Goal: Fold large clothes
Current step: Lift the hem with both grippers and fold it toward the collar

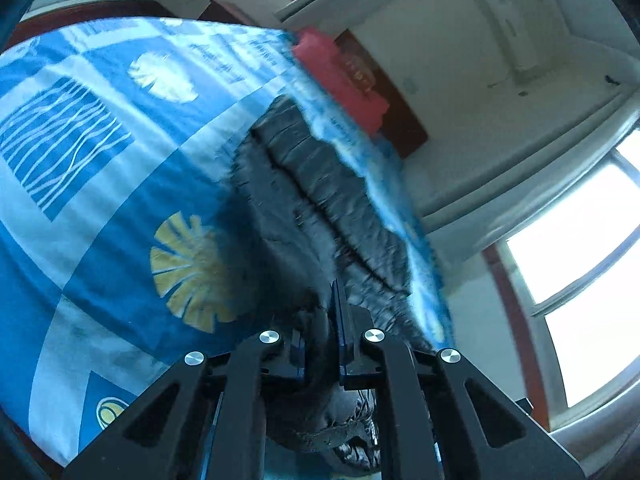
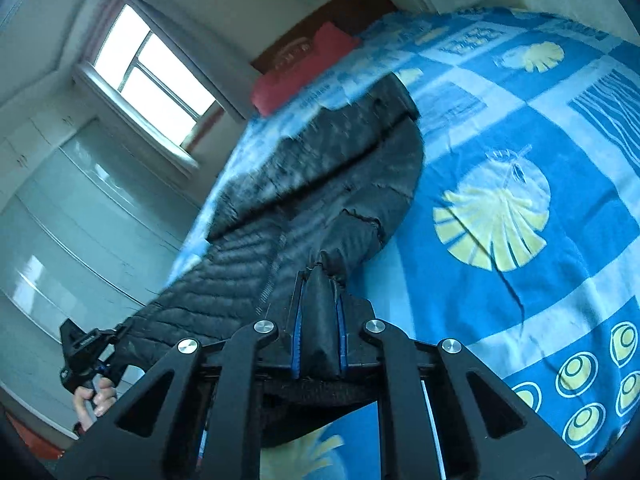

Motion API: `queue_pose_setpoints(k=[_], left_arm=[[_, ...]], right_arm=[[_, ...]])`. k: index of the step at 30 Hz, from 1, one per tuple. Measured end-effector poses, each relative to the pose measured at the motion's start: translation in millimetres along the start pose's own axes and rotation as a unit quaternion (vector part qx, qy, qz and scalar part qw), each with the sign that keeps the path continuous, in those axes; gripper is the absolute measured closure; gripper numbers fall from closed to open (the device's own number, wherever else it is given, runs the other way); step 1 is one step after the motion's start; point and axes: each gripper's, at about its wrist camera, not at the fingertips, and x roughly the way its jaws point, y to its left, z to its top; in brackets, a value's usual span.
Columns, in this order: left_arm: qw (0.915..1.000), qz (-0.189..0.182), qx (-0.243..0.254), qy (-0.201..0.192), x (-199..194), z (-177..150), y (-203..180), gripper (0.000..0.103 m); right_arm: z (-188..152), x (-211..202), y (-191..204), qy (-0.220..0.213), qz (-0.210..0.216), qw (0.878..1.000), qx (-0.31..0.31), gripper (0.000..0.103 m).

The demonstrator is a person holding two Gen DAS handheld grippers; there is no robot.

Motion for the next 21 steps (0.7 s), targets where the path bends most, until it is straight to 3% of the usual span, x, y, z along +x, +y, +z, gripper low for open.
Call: queue_pose_setpoints(k=[6,10,13,21], left_arm=[[0.9992,-0.037,-0.002,-0.017,-16,22,-21,0.093],[0.9987,-0.044,0.004,-0.025,-5,49,-32,0.093],[0.9981,-0.057,-0.007,-0.021,21,80,-33,0.093],[0.9993,-0.032,0.001,-0.018,121,157,-33,0.093]], right_arm=[[31,-16,15,-0.030,0.046,0.998,0.011,0.091],[64,-8,21,-0.042,0.072,0.996,0.013,0.091],[93,6,26,-0.053,0.075,0.996,0.008,0.091],[177,96,16,-0.060,0.071,0.995,0.020,0.091]])
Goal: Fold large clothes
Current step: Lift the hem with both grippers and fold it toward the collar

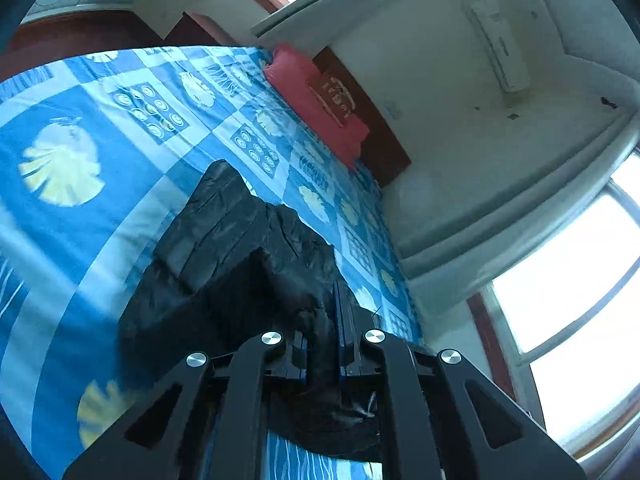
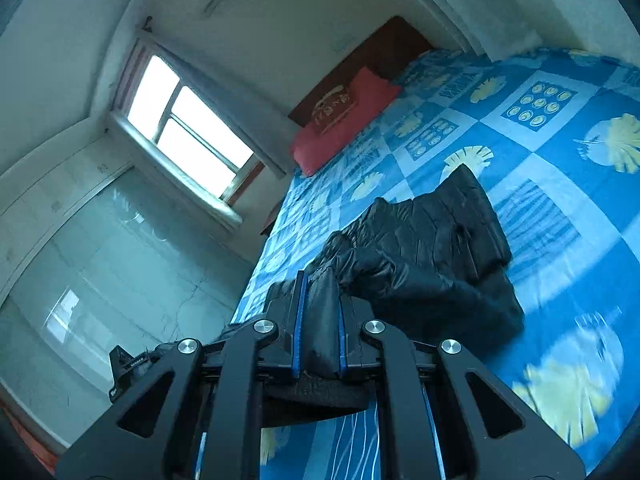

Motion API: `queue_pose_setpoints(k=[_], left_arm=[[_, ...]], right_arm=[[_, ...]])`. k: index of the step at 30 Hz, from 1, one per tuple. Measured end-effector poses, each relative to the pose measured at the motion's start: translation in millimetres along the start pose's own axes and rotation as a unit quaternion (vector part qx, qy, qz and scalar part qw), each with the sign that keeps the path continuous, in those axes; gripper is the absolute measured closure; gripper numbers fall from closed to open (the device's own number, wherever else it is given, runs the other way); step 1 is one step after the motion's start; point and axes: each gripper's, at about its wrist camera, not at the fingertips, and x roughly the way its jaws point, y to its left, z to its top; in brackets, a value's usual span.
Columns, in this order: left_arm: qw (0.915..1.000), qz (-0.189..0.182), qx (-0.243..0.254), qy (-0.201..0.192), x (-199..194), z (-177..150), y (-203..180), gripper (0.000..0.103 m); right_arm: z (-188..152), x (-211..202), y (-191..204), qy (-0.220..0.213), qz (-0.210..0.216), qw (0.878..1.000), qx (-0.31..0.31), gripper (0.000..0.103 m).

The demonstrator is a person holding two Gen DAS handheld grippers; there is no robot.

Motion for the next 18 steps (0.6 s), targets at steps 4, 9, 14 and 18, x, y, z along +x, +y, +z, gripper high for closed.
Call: queue_pose_setpoints(k=[4,9,14,18], left_arm=[[0.9996,0.018,0.009,0.019,60,23,14,0.093],[0.9972,0.059,0.019,0.042,118,32,38,0.093],[0.9914,0.107,0.038,0.066,165,35,64,0.093],[0.9932,0.089,0.002,0.075,175,39,86,0.085]], right_arm=[[23,61,-29,0.017,-0.019,0.999,0.028,0.091],[32,124,-65,0.050,-0.054,0.996,0.051,0.091],[30,172,-103,0.076,-0.099,0.990,0.069,0.090],[25,186,-118,0.079,-0.100,0.989,0.078,0.084]])
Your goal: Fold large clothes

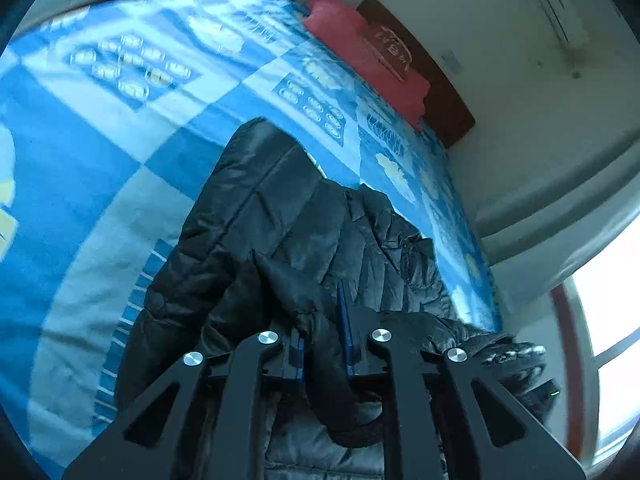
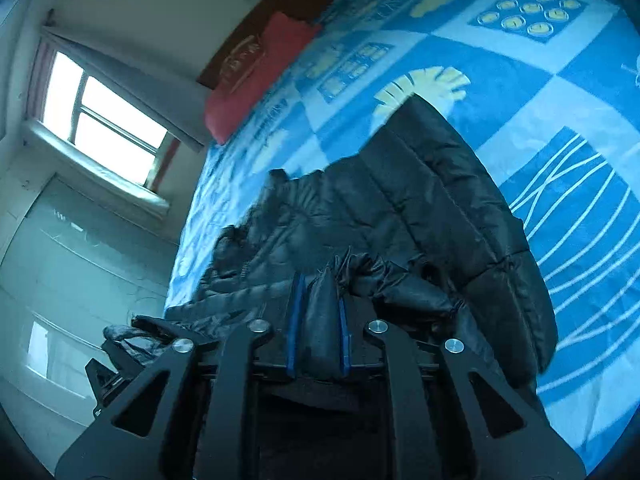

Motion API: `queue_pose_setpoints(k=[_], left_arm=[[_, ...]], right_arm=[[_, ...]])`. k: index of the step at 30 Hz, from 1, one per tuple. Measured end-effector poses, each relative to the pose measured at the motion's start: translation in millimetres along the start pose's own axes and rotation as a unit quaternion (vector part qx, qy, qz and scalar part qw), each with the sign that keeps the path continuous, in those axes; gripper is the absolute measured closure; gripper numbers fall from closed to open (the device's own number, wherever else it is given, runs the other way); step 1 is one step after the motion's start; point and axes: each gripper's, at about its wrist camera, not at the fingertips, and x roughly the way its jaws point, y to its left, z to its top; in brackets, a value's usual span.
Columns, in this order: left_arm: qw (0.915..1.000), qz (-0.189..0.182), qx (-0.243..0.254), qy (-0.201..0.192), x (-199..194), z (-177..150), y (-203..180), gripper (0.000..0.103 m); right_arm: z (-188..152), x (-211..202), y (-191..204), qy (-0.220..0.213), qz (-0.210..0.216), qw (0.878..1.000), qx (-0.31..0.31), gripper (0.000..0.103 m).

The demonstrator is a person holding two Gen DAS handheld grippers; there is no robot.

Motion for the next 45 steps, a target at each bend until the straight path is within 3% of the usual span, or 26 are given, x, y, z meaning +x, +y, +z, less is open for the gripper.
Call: queue_pose_setpoints(k=[2,3,5,6,7,10,13,18,20,24,25,26,27,28,29,33,38,42,45], left_arm=[[0.9995,-0.024,-0.019,0.002,-6,-1,4,0.077],[0.9993,-0.032,-0.021,0.003,-10,-1,3,0.066],[0.9983,-0.053,-0.022,0.000,-25,1,2,0.043],[0.9977,-0.064,-0.023,-0.009,-34,1,1,0.031],[0.9968,-0.075,-0.023,-0.018,-43,2,2,0.029],[0.9946,-0.095,-0.006,-0.040,-70,6,1,0.028],[0.9972,-0.051,0.030,-0.045,-72,9,-5,0.028],[0.9964,0.003,0.085,-0.004,-38,16,-14,0.028],[0.9942,0.014,0.107,0.007,-22,21,-19,0.028],[0.9909,0.030,0.129,0.023,8,28,-28,0.028],[0.9902,0.034,0.133,0.027,13,29,-29,0.029],[0.9888,0.040,0.140,0.032,21,31,-31,0.033],[0.9863,0.049,0.152,0.042,27,31,-34,0.057],[0.9817,0.072,0.168,0.052,33,30,-38,0.075],[0.9786,0.088,0.178,0.053,35,30,-39,0.080],[0.9723,0.095,0.211,0.035,29,33,-50,0.095],[0.9702,0.111,0.215,-0.016,27,68,-72,0.096],[0.9664,0.131,0.220,-0.024,52,89,-82,0.096],[0.9636,0.152,0.219,-0.017,76,95,-76,0.098]], right_arm=[[-1,-4,4,-0.002,0.005,1.000,-0.011,0.079],[-1,-8,6,-0.003,0.010,1.000,-0.019,0.073],[-4,-21,8,-0.010,0.029,0.999,-0.026,0.057],[-5,-28,9,-0.015,0.037,0.999,-0.027,0.043],[-7,-38,10,-0.024,0.041,0.998,-0.033,0.038],[-6,-54,15,-0.031,0.038,0.997,-0.058,0.037],[1,-53,19,-0.031,0.002,0.996,-0.088,0.037],[25,-23,26,-0.012,-0.041,0.991,-0.131,0.037],[36,-6,29,-0.005,-0.068,0.985,-0.157,0.037],[44,25,30,0.030,-0.079,0.981,-0.176,0.037],[43,31,31,0.039,-0.087,0.979,-0.182,0.040],[42,36,32,0.048,-0.096,0.976,-0.190,0.062],[42,40,33,0.055,-0.102,0.974,-0.193,0.082],[40,40,35,0.056,-0.103,0.973,-0.198,0.088],[39,37,39,0.050,-0.101,0.972,-0.207,0.090],[44,22,58,0.015,-0.087,0.969,-0.231,0.096],[79,21,82,-0.042,-0.090,0.967,-0.234,0.099],[98,56,78,-0.009,-0.092,0.971,-0.220,0.099],[99,79,69,0.001,-0.126,0.966,-0.225,0.099]])
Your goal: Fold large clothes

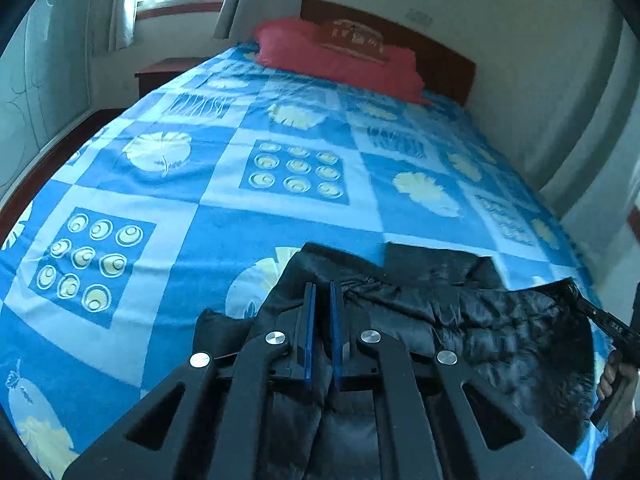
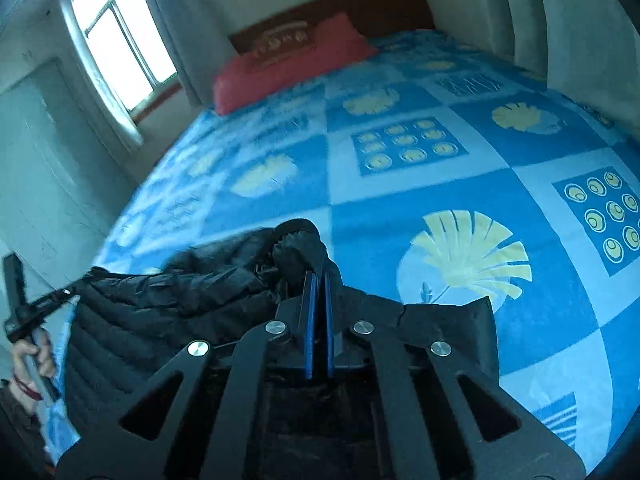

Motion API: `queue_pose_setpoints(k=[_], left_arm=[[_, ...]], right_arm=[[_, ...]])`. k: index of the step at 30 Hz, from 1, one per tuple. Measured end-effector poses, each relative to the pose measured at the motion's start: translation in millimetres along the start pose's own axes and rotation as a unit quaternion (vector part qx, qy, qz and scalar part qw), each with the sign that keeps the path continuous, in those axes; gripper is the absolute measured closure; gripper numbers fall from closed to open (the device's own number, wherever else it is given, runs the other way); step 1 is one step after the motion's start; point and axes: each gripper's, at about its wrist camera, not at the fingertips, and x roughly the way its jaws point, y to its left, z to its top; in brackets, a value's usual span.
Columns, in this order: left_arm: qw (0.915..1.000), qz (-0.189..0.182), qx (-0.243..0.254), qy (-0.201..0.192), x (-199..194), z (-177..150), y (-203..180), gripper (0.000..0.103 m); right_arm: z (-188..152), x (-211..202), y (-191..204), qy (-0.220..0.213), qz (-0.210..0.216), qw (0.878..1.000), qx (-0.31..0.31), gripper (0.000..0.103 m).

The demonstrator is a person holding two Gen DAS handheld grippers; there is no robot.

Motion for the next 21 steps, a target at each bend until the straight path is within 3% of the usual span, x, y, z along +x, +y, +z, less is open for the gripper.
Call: queue_pose_setpoints(k=[6,11,14,15,16,18,21], left_arm=[[0.9993,0.025,-0.013,0.024,42,-7,13,0.098],[0.9989,0.028,-0.018,0.032,51,-12,16,0.097],[0.9992,0.017,-0.017,0.031,41,-10,15,0.094],[0.9993,0.016,-0.015,0.032,35,-9,14,0.086],[0.9993,0.017,-0.013,0.030,28,-9,13,0.069],[0.9996,0.025,-0.014,0.001,2,-7,10,0.050],[0.9990,0.019,-0.018,-0.035,-28,-8,0,0.049]], right_arm=[[-8,38,-23,0.027,-0.042,0.998,0.024,0.099],[-16,52,-33,0.041,-0.057,0.997,0.040,0.097],[-15,40,-33,0.027,-0.055,0.997,0.047,0.080],[-14,35,-32,0.019,-0.052,0.997,0.048,0.070],[-14,27,-29,0.009,-0.053,0.997,0.047,0.069],[-14,6,-15,-0.017,-0.057,0.998,0.036,0.069],[-18,-8,16,-0.026,-0.034,0.999,0.006,0.069]])
